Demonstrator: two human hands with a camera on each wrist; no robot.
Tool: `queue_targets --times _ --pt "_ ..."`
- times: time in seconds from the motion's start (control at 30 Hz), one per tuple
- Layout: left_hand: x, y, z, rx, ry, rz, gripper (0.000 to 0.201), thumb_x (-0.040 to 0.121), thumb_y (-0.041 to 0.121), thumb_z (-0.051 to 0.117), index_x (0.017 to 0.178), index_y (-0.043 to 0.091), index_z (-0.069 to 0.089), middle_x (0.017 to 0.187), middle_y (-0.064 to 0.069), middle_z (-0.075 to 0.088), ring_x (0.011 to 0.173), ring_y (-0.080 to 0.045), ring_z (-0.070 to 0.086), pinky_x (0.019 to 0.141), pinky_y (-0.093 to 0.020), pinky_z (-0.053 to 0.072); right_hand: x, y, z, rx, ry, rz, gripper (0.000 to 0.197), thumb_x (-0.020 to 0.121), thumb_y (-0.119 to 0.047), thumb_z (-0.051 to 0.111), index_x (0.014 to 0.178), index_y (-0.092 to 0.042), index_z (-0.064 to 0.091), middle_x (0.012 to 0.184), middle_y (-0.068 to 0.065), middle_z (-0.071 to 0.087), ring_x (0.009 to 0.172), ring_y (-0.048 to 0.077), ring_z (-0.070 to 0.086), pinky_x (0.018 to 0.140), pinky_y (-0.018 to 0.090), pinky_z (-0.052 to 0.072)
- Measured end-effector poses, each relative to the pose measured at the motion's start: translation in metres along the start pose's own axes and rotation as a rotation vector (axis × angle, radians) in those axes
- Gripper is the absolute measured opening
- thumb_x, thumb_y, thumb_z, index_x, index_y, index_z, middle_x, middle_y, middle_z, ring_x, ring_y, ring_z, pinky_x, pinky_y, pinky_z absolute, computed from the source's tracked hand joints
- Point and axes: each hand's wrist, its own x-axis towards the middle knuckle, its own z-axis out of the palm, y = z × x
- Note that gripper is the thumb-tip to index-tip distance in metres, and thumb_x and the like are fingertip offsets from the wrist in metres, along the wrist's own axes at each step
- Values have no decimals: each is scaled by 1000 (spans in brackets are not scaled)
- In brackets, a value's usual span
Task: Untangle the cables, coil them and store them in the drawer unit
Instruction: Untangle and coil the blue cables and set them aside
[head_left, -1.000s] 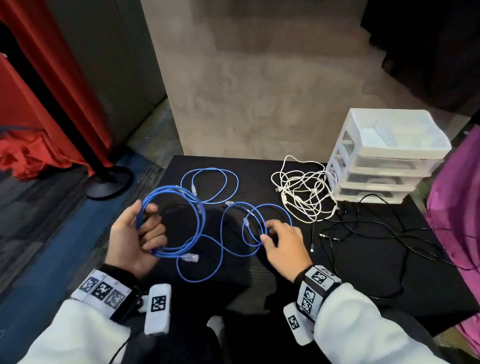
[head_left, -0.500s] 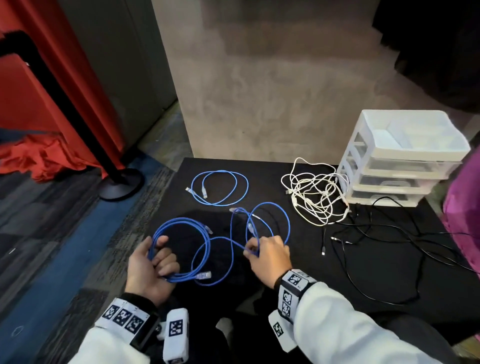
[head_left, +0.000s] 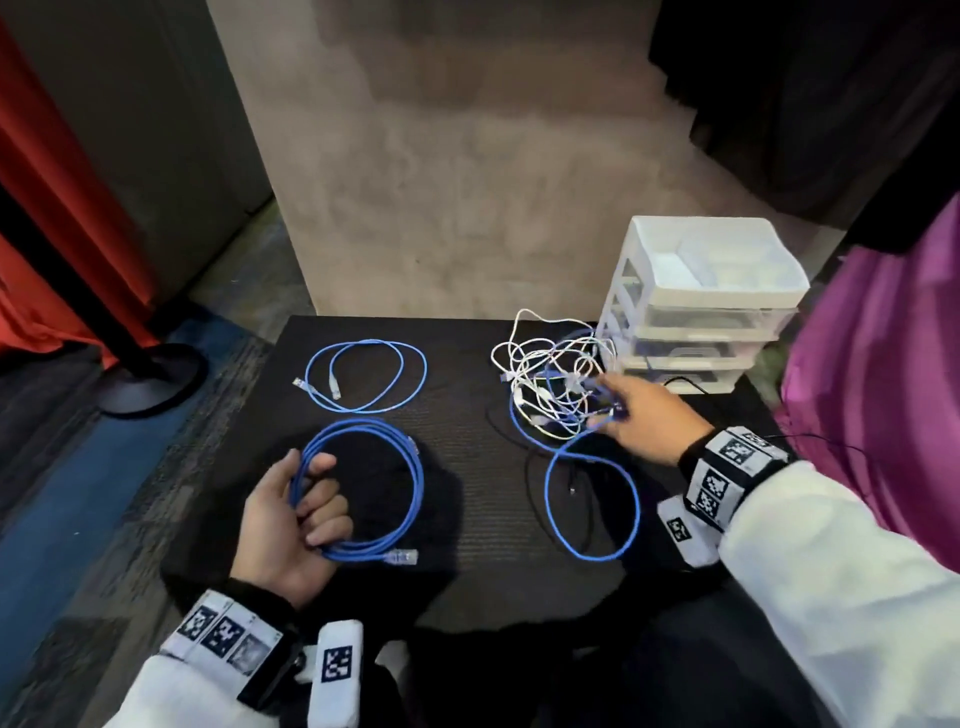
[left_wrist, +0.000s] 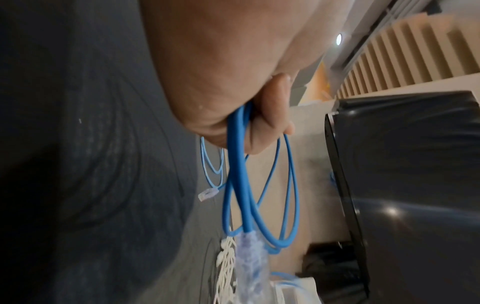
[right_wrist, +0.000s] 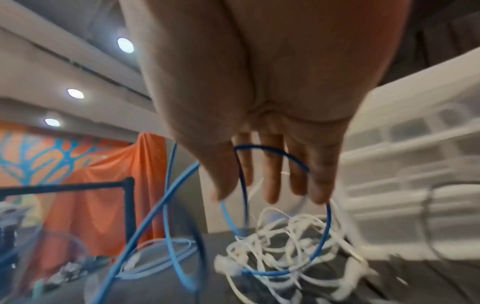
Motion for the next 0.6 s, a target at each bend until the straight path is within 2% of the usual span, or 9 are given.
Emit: queue_targets --times 0.1,0.2,0.3,0.43,0.53,0.6 --pt "1 -15 15 23 -22 -43 39 100 44 48 76 17 62 50 10 21 49 -6 4 32 -18 12 -7 25 7 -30 -94 74 55 79 -18 88 129 -22 65 113 0 68 106 24 67 97 32 50" --pt "2 -25 22 38 -31 -74 38 100 44 49 77 16 61 50 9 20 48 -6 5 30 -18 14 -14 39 8 -41 -61 109 57 77 -21 88 130 -25 66 120 0 69 113 22 66 102 32 49" --pt "1 -31 23 63 -17 -87 38 99 44 51 76 16 62 51 10 19 41 -5 9 29 -18 15 -23 48 9 -110 -36 117 64 78 -23 85 137 -26 61 128 2 62 122 24 61 108 36 47" --pt "-3 -30 16 67 -6 -82 38 99 44 51 76 16 62 54 10 18 35 -4 19 30 -19 16 -43 55 12 -91 -11 156 77 78 -30 86 148 -23 52 127 3 57 124 28 57 110 42 46" --pt "-5 -27 11 50 -3 -74 38 100 44 50 76 17 61 53 10 19 35 -4 19 30 -19 16 -58 58 22 -2 110 240 68 83 -34 84 143 -17 56 123 7 59 123 31 58 109 42 46" --pt "-5 -23 8 38 -3 -66 37 100 44 50 76 17 60 52 10 20 37 -5 13 30 -18 15 -68 49 28 11 286 221 53 87 -28 78 135 -14 61 120 11 62 118 36 59 105 44 47"
